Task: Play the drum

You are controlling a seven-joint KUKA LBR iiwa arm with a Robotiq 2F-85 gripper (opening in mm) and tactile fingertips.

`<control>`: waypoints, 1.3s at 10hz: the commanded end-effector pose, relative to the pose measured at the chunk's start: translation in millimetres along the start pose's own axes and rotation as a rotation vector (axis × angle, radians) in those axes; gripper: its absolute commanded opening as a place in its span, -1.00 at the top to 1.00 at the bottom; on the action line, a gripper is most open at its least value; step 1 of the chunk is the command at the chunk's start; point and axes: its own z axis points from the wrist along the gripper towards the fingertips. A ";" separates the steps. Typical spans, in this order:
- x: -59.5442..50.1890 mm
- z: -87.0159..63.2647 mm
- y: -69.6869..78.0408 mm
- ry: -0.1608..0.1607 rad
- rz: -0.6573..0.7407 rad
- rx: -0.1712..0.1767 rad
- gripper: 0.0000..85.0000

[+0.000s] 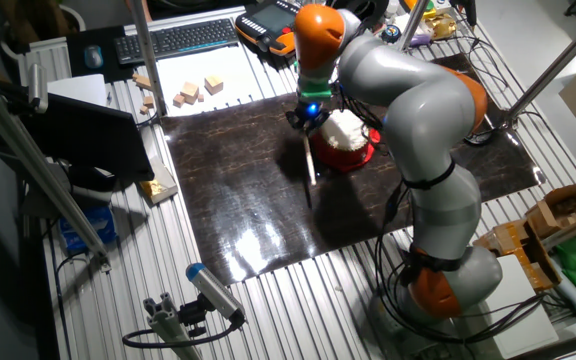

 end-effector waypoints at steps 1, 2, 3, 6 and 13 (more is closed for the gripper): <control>-0.9 3.2 1.3 0.001 0.004 -0.002 0.98; -0.7 8.6 4.0 -0.006 0.024 -0.005 0.97; -0.7 13.7 6.6 -0.007 0.055 -0.001 0.96; -2.0 30.1 13.7 -0.033 0.104 -0.001 0.95; -6.9 61.0 23.3 -0.036 0.149 0.015 0.87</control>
